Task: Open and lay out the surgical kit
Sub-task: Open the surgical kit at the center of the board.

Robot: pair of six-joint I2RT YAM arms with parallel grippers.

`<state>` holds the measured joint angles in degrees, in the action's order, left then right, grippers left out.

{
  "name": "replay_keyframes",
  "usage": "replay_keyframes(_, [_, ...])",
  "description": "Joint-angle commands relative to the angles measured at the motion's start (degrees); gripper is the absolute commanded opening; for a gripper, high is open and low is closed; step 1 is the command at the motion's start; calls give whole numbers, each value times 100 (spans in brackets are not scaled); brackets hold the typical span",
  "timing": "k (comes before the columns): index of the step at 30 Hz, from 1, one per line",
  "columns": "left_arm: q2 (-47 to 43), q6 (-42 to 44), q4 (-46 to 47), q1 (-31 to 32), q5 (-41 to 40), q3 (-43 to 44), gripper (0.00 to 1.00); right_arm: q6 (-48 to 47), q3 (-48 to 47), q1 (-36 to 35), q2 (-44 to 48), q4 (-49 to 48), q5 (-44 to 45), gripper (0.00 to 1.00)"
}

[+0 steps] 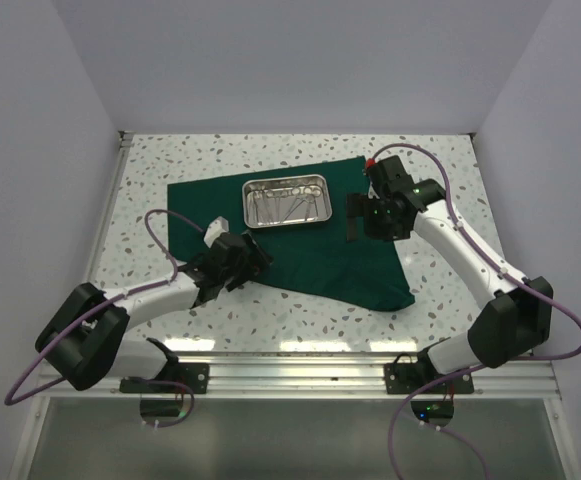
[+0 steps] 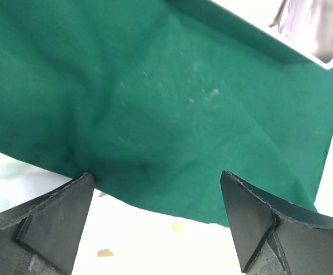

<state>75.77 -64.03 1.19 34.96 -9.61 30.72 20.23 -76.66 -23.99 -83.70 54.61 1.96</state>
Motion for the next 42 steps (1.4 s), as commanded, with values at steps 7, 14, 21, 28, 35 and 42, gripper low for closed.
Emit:
replay_keyframes(7, [430, -1198, 95, 608, -567, 214, 90, -142, 248, -1, 328, 41, -73, 99])
replay_keyframes(14, [579, -1972, -821, 1329, -964, 443, 89, -133, 424, -9, 434, 6, -116, 99])
replay_keyframes(21, [904, -2062, -980, 1496, -1359, 751, 86, -142, 406, -18, 460, 15, -134, 99])
replay_keyframes(28, [1423, -1964, -1086, 1400, -1430, 1103, 60, -151, 371, -36, 451, 23, -99, 99])
replay_keyframes(35, [1283, -1754, -1524, 1356, -1579, 1383, 0, -151, 415, -45, 451, -29, -64, 99])
replay_keyframes(42, [994, -1981, -3052, 1478, -1808, 2271, 0, -168, 380, -45, 434, -64, -20, 99])
